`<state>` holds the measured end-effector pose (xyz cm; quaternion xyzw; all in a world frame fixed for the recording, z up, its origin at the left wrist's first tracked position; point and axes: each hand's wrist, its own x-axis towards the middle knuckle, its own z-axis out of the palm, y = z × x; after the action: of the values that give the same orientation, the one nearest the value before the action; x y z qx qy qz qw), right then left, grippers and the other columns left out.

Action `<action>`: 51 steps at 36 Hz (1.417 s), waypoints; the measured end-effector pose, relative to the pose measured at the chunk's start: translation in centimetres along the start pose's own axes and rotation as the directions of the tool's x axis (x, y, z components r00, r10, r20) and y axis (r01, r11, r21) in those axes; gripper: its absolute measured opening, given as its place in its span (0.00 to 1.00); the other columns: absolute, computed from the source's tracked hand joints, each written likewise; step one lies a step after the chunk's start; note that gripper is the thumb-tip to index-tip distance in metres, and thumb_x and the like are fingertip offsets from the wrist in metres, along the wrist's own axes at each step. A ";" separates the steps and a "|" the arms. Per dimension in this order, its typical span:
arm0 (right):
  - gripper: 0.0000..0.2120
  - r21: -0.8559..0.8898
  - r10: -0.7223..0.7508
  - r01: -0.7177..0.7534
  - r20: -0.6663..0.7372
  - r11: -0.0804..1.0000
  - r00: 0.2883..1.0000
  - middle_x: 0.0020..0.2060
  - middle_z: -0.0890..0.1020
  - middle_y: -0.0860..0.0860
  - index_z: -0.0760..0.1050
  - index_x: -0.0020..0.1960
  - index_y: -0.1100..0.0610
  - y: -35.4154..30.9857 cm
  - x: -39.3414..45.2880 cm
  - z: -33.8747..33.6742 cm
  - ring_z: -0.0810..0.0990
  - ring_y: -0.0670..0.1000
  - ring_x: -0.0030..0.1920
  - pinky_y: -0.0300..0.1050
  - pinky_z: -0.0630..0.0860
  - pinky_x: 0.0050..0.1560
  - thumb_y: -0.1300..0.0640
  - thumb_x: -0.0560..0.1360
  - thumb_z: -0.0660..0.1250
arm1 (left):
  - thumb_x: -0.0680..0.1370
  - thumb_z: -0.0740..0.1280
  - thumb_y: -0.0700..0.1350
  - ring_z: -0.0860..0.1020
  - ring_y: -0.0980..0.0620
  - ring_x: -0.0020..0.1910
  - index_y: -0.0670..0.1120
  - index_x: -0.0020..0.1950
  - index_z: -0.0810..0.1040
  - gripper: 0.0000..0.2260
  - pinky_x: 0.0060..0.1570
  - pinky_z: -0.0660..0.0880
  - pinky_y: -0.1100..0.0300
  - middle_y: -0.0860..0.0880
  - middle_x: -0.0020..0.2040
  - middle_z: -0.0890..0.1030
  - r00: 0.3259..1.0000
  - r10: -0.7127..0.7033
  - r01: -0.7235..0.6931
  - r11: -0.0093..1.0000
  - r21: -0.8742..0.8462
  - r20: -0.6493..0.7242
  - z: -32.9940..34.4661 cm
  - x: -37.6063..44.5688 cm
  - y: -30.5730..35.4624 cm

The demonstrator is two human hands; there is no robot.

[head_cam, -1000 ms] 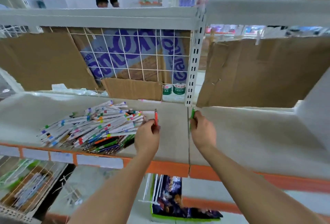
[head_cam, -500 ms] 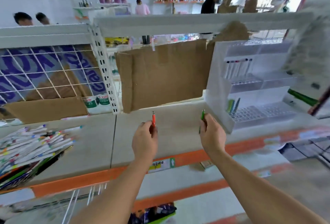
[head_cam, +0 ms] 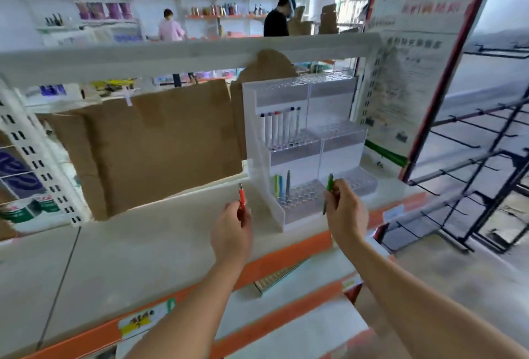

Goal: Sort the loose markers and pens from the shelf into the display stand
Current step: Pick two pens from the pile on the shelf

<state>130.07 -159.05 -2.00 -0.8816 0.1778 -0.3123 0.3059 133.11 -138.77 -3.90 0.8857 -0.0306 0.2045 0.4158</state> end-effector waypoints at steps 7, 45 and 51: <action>0.06 0.051 0.024 -0.023 -0.028 0.998 0.999 0.35 0.77 0.54 0.69 0.44 0.60 -0.2 4.4 1.0 0.74 0.57 0.34 0.49 0.68 0.32 0.59 0.79 0.61 | 0.77 0.60 0.42 0.71 0.44 0.35 0.49 0.39 0.67 0.07 0.34 0.66 0.52 0.52 0.34 0.70 0.994 0.111 -0.113 0.977 -0.179 -0.024 3.8 3.9 0.9; 0.09 -0.082 -0.269 0.339 0.447 0.937 0.853 0.53 0.78 0.51 0.77 0.53 0.56 2.5 9.6 8.1 0.79 0.57 0.47 0.42 0.63 0.36 0.56 0.80 0.58 | 0.76 0.67 0.39 0.77 0.39 0.35 0.40 0.52 0.78 0.06 0.32 0.70 0.53 0.43 0.46 0.76 0.971 -0.052 0.088 0.985 0.146 -0.234 8.6 3.9 2.4; 0.10 -0.001 -0.259 0.274 0.329 0.962 0.908 0.50 0.78 0.49 0.72 0.53 0.56 2.4 9.4 7.9 0.78 0.57 0.42 0.43 0.62 0.36 0.50 0.79 0.61 | 0.77 0.66 0.40 0.77 0.41 0.38 0.42 0.55 0.77 0.08 0.33 0.70 0.55 0.44 0.48 0.77 0.974 -0.014 0.050 0.986 0.157 -0.224 8.7 4.1 2.7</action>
<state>141.94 -162.20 -4.34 -0.9440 0.0104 -0.1971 0.2646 139.23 -146.58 -5.30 0.8883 0.0470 0.2975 0.3468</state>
